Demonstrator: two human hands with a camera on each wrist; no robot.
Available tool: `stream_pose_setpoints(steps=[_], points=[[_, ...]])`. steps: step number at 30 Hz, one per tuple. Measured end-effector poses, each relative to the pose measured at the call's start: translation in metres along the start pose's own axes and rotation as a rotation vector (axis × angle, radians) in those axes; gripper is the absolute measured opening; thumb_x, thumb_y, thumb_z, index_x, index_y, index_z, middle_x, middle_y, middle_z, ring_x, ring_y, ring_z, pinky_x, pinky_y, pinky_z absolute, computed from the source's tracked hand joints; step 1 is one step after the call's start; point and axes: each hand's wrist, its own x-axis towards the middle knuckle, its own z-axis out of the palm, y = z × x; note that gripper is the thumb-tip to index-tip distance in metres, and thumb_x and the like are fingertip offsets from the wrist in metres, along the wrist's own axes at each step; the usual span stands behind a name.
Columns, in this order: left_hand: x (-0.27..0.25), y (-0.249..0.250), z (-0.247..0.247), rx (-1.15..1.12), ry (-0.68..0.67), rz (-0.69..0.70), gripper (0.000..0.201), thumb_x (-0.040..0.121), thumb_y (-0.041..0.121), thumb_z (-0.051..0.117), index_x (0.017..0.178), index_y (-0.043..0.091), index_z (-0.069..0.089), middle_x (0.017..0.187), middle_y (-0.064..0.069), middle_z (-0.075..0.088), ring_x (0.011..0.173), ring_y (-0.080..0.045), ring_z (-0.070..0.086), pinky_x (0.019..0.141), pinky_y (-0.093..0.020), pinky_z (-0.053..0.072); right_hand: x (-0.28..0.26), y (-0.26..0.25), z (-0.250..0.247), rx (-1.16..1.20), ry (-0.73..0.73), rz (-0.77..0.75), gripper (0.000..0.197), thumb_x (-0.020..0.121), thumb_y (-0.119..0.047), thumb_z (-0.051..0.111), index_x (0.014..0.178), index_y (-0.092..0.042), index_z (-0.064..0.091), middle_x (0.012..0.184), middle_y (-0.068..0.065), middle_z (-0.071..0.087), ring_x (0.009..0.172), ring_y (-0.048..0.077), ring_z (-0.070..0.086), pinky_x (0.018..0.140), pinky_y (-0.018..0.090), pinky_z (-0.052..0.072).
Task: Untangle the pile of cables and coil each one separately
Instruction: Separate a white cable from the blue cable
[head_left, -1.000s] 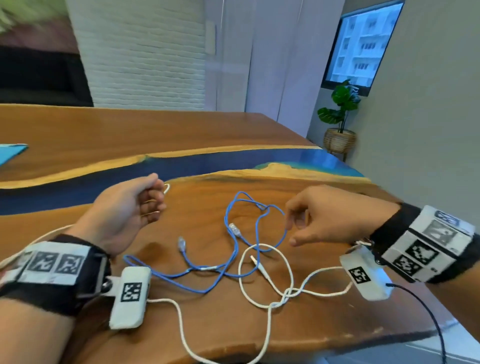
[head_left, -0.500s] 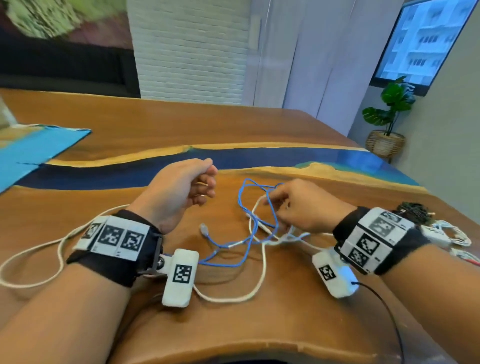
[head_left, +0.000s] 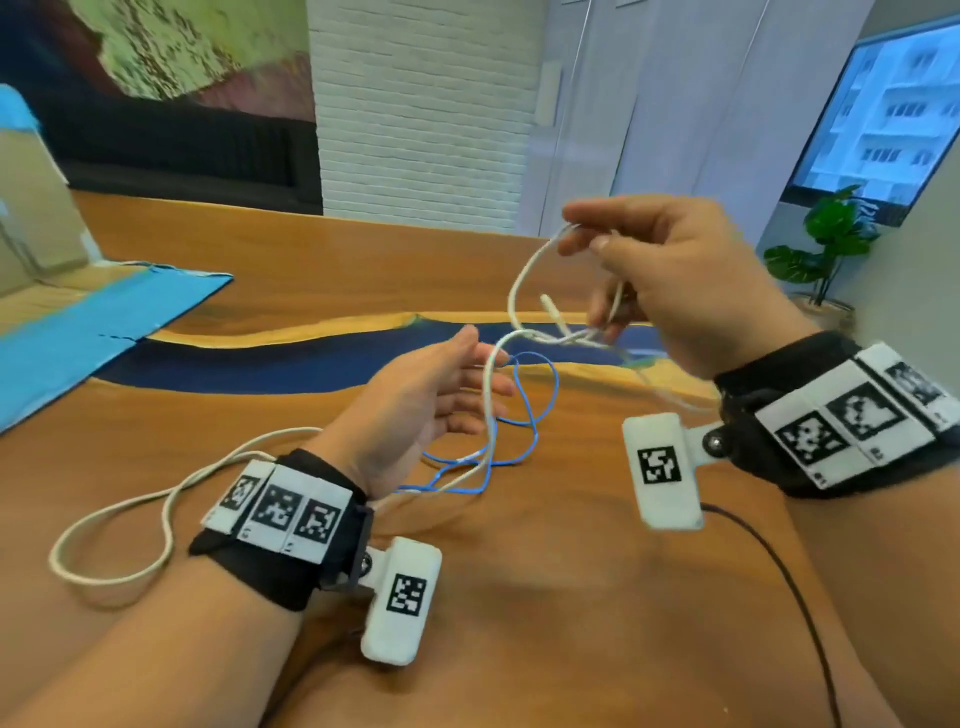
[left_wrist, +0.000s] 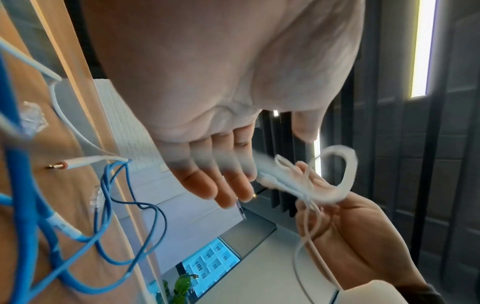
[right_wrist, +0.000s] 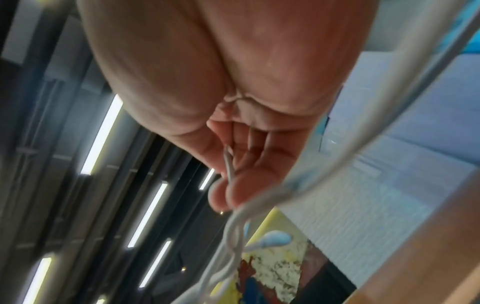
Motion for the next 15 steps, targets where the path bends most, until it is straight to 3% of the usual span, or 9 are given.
stream_pose_setpoints(steps=[2, 3, 6, 8, 10, 12, 15], points=[[-0.002, 0.001, 0.005, -0.036, -0.025, 0.019, 0.050, 0.093, 0.052, 0.053, 0.111, 0.008, 0.070, 0.102, -0.018, 0.071, 0.087, -0.025, 0.064, 0.071, -0.031, 0.049, -0.013, 0.012, 0.018, 0.083, -0.120, 0.016, 0.039, 0.100, 0.008, 0.047, 0.132, -0.008, 0.062, 0.112, 0.011, 0.070, 0.053, 0.022, 0.062, 0.049, 0.033, 0.055], [-0.003, 0.001, 0.007, -0.025, -0.009, 0.046, 0.043, 0.098, 0.044, 0.056, 0.110, 0.006, 0.070, 0.098, -0.018, 0.069, 0.085, -0.025, 0.063, 0.068, -0.029, 0.049, -0.018, 0.022, 0.026, 0.086, -0.151, 0.018, 0.042, 0.099, 0.010, 0.047, 0.134, -0.009, 0.061, 0.115, 0.012, 0.070, 0.057, 0.023, 0.063, 0.053, 0.033, 0.056], [0.000, -0.002, 0.004, 0.060, 0.116, 0.098, 0.018, 0.102, 0.017, 0.058, 0.093, 0.007, 0.071, 0.078, -0.009, 0.064, 0.070, -0.017, 0.061, 0.058, -0.024, 0.047, -0.027, 0.060, 0.045, 0.070, -0.131, 0.038, 0.047, 0.096, 0.012, 0.048, 0.131, -0.015, 0.065, 0.116, 0.012, 0.069, 0.064, 0.020, 0.061, 0.063, 0.034, 0.058], [0.000, -0.003, -0.001, 0.078, 0.146, 0.073, 0.017, 0.102, 0.012, 0.058, 0.093, 0.005, 0.071, 0.073, -0.006, 0.064, 0.064, -0.015, 0.063, 0.057, -0.024, 0.048, -0.028, 0.082, 0.054, 0.108, -0.096, 0.081, 0.046, 0.095, 0.012, 0.050, 0.120, -0.020, 0.071, 0.112, 0.015, 0.070, 0.065, 0.017, 0.060, 0.066, 0.036, 0.057], [0.001, -0.004, -0.004, 0.080, 0.159, 0.047, 0.016, 0.101, 0.013, 0.060, 0.095, 0.004, 0.072, 0.077, -0.010, 0.066, 0.066, -0.017, 0.063, 0.057, -0.025, 0.048, -0.028, 0.096, 0.061, 0.140, -0.092, 0.110, 0.034, 0.096, 0.007, 0.056, 0.107, -0.020, 0.074, 0.107, 0.019, 0.071, 0.068, 0.020, 0.061, 0.070, 0.043, 0.057], [0.003, -0.007, -0.007, 0.081, 0.198, 0.032, 0.013, 0.099, 0.014, 0.064, 0.097, 0.005, 0.073, 0.080, -0.012, 0.067, 0.068, -0.018, 0.063, 0.058, -0.027, 0.048, -0.030, 0.104, 0.066, 0.123, -0.125, 0.096, 0.017, 0.096, -0.007, 0.064, 0.095, -0.020, 0.075, 0.098, 0.017, 0.074, 0.079, 0.033, 0.067, 0.077, 0.053, 0.059], [0.006, -0.010, -0.009, 0.029, 0.247, 0.019, 0.013, 0.097, 0.017, 0.067, 0.085, 0.013, 0.069, 0.077, -0.008, 0.068, 0.066, -0.017, 0.063, 0.059, -0.028, 0.047, -0.035, 0.105, 0.067, 0.086, -0.185, 0.054, 0.007, 0.089, -0.015, 0.077, 0.092, -0.020, 0.074, 0.095, 0.008, 0.077, 0.092, 0.042, 0.067, 0.087, 0.052, 0.056]])
